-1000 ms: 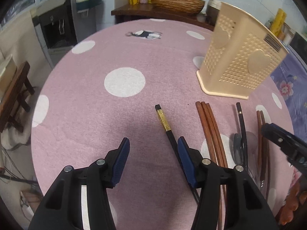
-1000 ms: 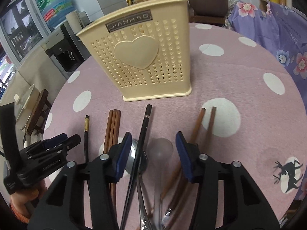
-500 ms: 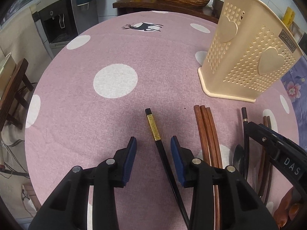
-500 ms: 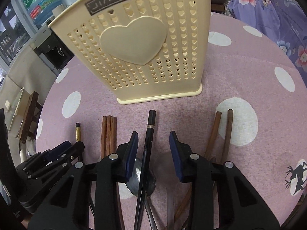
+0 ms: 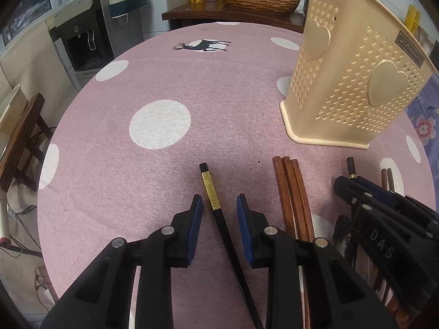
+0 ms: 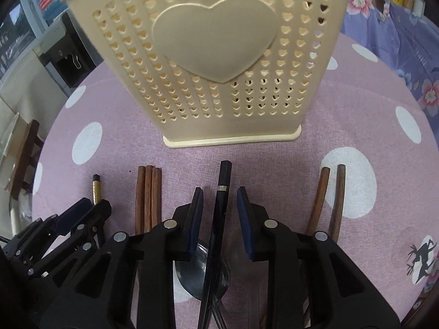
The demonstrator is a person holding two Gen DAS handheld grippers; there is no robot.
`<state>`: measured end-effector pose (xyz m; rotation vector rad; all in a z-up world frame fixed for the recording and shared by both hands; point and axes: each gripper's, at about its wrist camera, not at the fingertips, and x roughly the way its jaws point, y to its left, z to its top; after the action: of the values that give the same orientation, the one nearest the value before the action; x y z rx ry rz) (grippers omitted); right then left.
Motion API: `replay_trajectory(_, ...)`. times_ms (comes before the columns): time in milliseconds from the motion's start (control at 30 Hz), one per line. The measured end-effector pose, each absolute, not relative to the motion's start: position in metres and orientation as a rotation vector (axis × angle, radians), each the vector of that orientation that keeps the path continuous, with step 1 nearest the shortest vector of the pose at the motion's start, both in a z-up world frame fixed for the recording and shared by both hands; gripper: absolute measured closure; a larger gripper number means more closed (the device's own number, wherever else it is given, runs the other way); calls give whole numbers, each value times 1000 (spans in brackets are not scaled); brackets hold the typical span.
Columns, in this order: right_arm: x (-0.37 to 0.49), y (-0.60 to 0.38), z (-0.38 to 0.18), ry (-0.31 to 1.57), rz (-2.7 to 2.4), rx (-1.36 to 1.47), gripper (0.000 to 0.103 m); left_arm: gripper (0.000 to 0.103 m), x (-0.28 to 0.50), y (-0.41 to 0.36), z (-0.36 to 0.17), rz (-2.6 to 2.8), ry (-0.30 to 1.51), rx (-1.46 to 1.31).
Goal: Organize utensils
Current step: 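Grasp the gold-banded black chopstick with the left tool while the right tool grasps a black chopstick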
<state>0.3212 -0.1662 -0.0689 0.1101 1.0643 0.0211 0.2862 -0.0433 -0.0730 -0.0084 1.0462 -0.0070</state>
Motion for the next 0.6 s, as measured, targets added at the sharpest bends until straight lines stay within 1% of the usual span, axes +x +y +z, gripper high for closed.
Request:
replay_trajectory(33,321,-164,-69,1061,12,96,80,83,286,-45,-73,-5,1042,1)
replay_trajectory(133,320,-162,-69,1058,-7,89,86,89,287,-45,-73,3,1040,6)
replay_trajectory(267,324,-163,-70,1067,-7,112,91,91,288,-50,-73,4,1038,17)
replay_trajectory(433,330,-178,-69,1078,30,214,93,93,290,-52,-73,-6,1037,7)
replay_trajectory(600,329,-193,-64,1058,89,305,94,94,288,-42,-68,-42,1021,-67)
